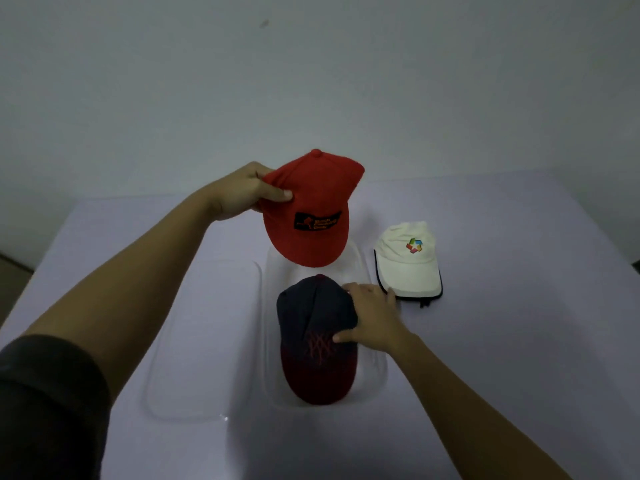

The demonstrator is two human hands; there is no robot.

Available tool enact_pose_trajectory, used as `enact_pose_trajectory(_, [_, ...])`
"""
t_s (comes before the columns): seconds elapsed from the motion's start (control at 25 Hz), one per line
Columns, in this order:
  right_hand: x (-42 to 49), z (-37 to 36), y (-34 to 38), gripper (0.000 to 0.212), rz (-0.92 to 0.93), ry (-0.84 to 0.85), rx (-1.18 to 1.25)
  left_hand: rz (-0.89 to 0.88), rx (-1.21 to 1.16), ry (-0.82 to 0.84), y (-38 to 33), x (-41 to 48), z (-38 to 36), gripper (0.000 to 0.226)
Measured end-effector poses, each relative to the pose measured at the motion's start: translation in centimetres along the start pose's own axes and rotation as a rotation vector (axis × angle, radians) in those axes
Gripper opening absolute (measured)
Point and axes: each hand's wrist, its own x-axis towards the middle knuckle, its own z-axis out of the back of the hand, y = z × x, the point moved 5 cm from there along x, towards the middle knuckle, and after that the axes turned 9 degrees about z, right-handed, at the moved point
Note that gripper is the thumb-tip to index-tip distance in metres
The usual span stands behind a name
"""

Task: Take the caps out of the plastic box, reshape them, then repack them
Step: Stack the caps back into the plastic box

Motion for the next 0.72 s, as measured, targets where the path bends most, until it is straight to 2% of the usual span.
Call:
enact_pose_trajectory(0.16, [-1.5, -0.3, 1.3, 0.088, 0.093, -0.04, -0.027, 0.054, 0.08, 0.166, 2.1, 2.0, -3.6, 0.016])
enact_pose_trajectory(0.44, [-2.9, -0.6, 1.1, 0.082, 0.19, -0.153, 0.082, 0.372, 0.032, 0.383, 10.6, 2.6, -8.5, 0.013])
enact_pose_trajectory(0.6, [-2.8, -0.5, 0.5, 0.08, 0.177, -0.18, 0.143, 0.502, -0.142, 0.418, 14.4, 2.5, -10.0, 0.032])
enact_pose_trajectory(0.72, [-2.0, -0.4, -0.1, 0.085, 0.157, -0.14, 0.188, 0.465, -0.133, 0.362, 14.7, 2.7, -10.4, 0.032])
